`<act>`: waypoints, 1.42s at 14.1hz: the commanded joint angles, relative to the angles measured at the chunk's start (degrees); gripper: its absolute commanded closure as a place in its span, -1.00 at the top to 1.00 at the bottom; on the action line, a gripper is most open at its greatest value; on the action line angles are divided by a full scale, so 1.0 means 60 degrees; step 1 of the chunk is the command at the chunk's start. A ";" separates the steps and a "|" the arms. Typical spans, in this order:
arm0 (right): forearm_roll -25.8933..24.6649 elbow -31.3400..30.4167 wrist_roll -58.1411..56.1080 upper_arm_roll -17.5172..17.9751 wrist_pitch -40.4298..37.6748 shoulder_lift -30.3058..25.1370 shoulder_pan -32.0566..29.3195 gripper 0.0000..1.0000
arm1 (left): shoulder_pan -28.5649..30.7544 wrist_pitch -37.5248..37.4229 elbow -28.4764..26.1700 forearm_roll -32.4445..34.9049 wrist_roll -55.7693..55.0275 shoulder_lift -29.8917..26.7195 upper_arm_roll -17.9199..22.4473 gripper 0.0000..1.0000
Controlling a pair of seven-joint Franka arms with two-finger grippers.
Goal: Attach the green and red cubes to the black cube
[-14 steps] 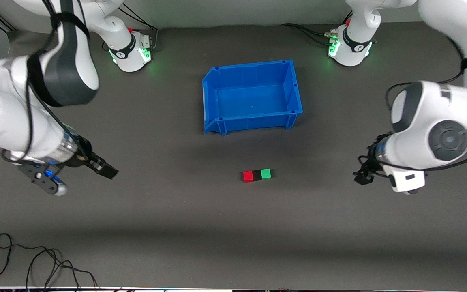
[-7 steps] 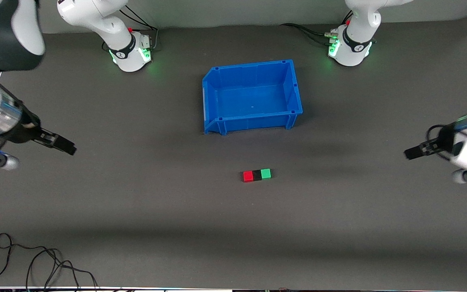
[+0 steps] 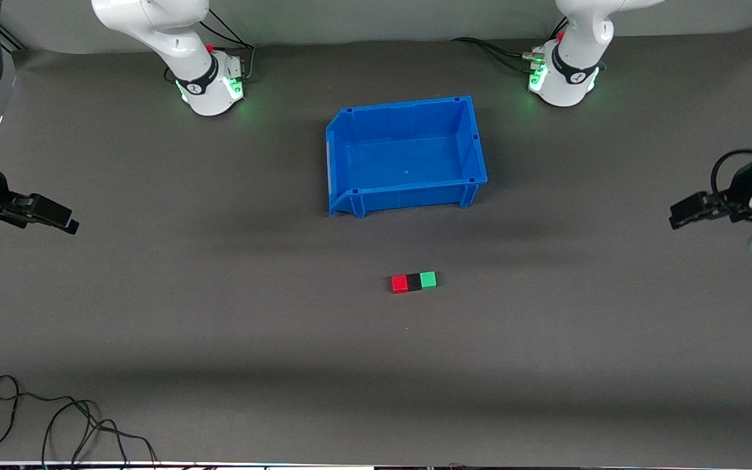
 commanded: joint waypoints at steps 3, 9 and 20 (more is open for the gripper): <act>-0.0224 -0.0132 -0.0809 0.0211 0.0057 -0.0396 -0.0124 1.00 | 0.0131 -0.0936 -0.0053 0.0067 0.0761 -0.0611 0.0240 1.00; -0.0209 -0.0103 -0.0780 0.0241 -0.0661 -0.0587 0.0008 1.00 | -0.0835 -0.0806 -0.0346 0.0023 0.1260 -0.1066 0.1427 1.00; -0.0121 -0.0059 -0.0721 0.0211 -0.0719 -0.0514 0.0008 1.00 | -0.0952 -0.0542 -0.0302 0.0097 0.1274 -0.0686 0.1398 1.00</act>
